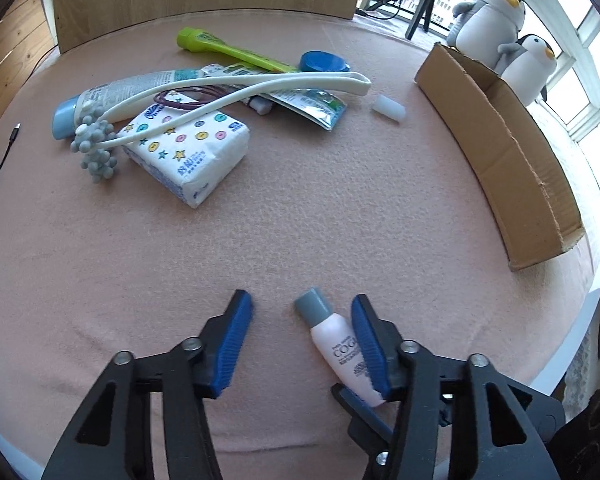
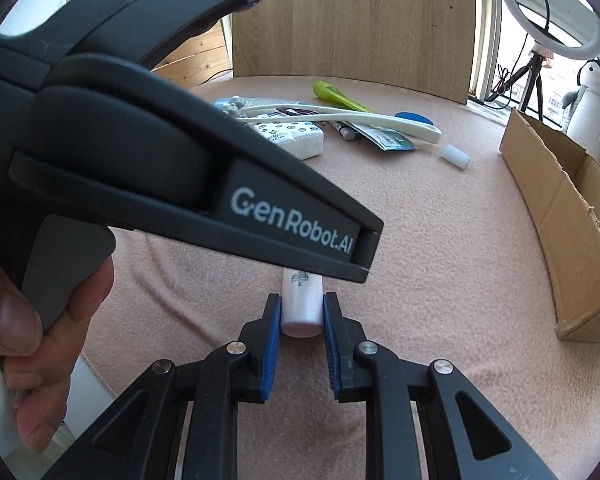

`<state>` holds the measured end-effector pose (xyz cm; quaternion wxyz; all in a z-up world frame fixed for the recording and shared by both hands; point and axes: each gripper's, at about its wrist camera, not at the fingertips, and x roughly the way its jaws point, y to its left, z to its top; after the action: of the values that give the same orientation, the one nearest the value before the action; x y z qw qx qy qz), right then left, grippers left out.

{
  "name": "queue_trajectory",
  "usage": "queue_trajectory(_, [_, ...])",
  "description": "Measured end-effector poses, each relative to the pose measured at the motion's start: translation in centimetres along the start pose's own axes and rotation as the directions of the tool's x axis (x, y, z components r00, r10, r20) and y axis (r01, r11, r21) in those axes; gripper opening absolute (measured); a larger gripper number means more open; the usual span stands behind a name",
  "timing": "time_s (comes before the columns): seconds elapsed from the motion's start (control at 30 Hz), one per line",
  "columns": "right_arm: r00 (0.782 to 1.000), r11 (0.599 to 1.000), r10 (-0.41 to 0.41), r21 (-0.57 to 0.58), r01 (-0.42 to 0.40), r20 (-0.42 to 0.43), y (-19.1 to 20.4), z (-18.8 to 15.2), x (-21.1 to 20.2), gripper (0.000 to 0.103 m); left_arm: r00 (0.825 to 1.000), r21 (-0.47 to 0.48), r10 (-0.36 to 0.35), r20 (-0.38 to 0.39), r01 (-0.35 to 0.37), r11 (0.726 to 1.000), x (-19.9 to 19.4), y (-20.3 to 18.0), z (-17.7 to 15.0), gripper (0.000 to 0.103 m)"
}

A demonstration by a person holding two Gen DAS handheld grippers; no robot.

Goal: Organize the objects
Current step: 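Move the right tool to the white-pink lotion bottle and close on it, then carry the lotion bottle with the right tool into the cardboard box and release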

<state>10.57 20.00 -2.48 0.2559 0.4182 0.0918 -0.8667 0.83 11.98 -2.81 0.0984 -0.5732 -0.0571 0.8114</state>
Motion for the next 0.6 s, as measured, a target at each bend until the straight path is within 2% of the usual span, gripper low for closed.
queue_trajectory(0.03, [1.0,1.0,0.001,0.005,-0.001,0.0,0.0,0.0,-0.1,0.019,1.0,-0.004,-0.024,-0.008,0.024,1.0,0.1,-0.1,0.0,0.032])
queue_trajectory(0.3, [1.0,0.999,-0.003,0.051,0.003,0.001,0.2,0.0,-0.6,0.018,0.998,-0.04,-0.066,-0.001,0.066,0.997,-1.0,0.2,-0.3,0.029])
queue_trajectory(0.43, [1.0,0.998,-0.018,0.055,0.017,0.025,-0.3,1.1,-1.5,0.018,0.996,-0.011,-0.074,0.044,0.074,0.997,-3.4,-0.9,0.5,0.029])
queue_trajectory(0.6, [0.994,0.995,-0.058,0.082,0.051,0.089,-1.7,3.0,-4.1,0.018,0.989,0.05,-0.112,0.096,0.108,0.993,-6.1,-4.1,3.1,0.029])
